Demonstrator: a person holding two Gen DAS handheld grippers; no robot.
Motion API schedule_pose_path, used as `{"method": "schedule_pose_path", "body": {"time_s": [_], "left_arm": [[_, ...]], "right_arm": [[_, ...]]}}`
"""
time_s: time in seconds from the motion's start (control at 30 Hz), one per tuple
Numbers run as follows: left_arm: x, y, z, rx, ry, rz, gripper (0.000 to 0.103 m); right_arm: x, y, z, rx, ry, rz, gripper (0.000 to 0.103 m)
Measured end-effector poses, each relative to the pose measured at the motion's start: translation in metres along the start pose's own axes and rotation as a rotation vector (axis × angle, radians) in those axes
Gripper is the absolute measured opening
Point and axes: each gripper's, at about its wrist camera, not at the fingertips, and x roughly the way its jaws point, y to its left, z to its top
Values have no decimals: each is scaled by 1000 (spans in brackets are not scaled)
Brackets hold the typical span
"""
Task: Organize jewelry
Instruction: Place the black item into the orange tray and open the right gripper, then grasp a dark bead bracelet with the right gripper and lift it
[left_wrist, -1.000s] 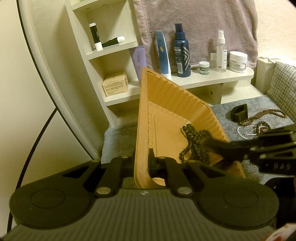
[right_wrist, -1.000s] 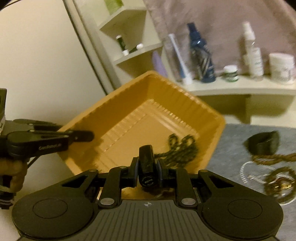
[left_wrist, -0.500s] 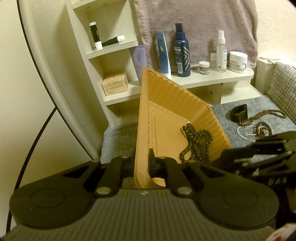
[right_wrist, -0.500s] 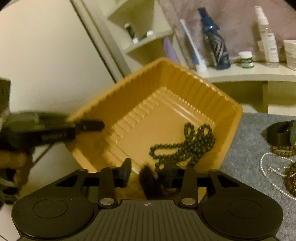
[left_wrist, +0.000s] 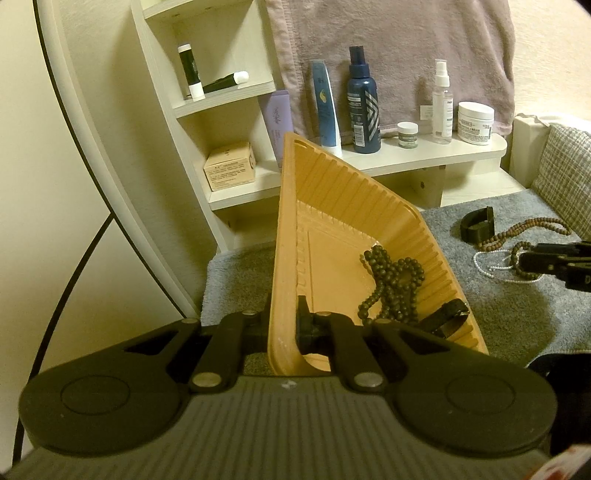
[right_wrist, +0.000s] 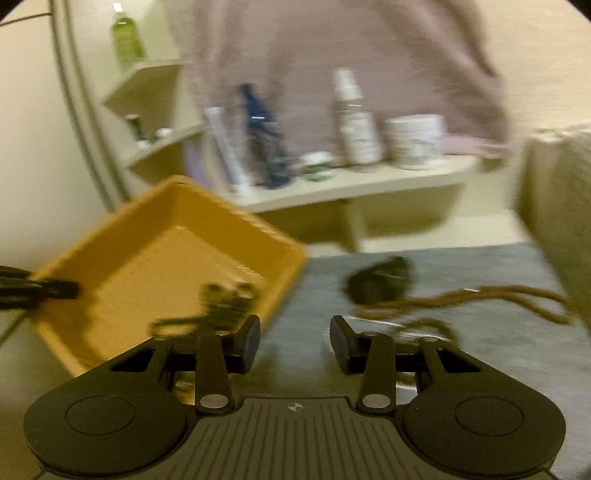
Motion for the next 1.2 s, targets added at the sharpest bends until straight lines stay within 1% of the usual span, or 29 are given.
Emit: {"method": "schedule_pose_path", "body": {"time_s": [0.13, 0.27, 0.5, 0.67, 0.7, 0.73, 0.87, 0.9, 1.03, 1.1, 1.17, 1.2], "left_arm": [[-1, -2, 0, 4, -2, 3, 7], [-1, -2, 0, 4, -2, 4, 7], [-1, -3, 0, 6, -2, 4, 7], [-1, -3, 0, 8, -2, 4, 7], [-1, -3, 0, 7, -2, 4, 7], [-1, -3, 0, 8, -2, 5, 7], [-1, -3, 0, 8, -2, 5, 7], [-1, -3, 0, 8, -2, 5, 7], [-1, -3, 0, 8, -2, 5, 7], [-2, -3, 0, 7, -1, 5, 7], [-1, -3, -1, 7, 0, 4, 7], [-1, -3, -1, 7, 0, 4, 7]], "right_arm": [[-6, -24, -10, 24, 16, -112, 42], [-9, -39, -18, 21, 28, -179, 42], [-5, -48, -24, 25, 44, -220, 42], [4, -55, -19, 36, 36, -228, 42], [6, -56, -17, 36, 35, -227, 39], [8, -57, -15, 34, 37, -226, 32], [22, -60, -8, 11, 38, -249, 24], [25, -62, -7, 11, 40, -253, 20], [40, -65, -5, -20, 73, -264, 17], [43, -64, -5, -47, 74, -265, 16], [45, -64, -4, -54, 80, -260, 8], [45, -64, -4, -57, 83, -262, 7]]}}
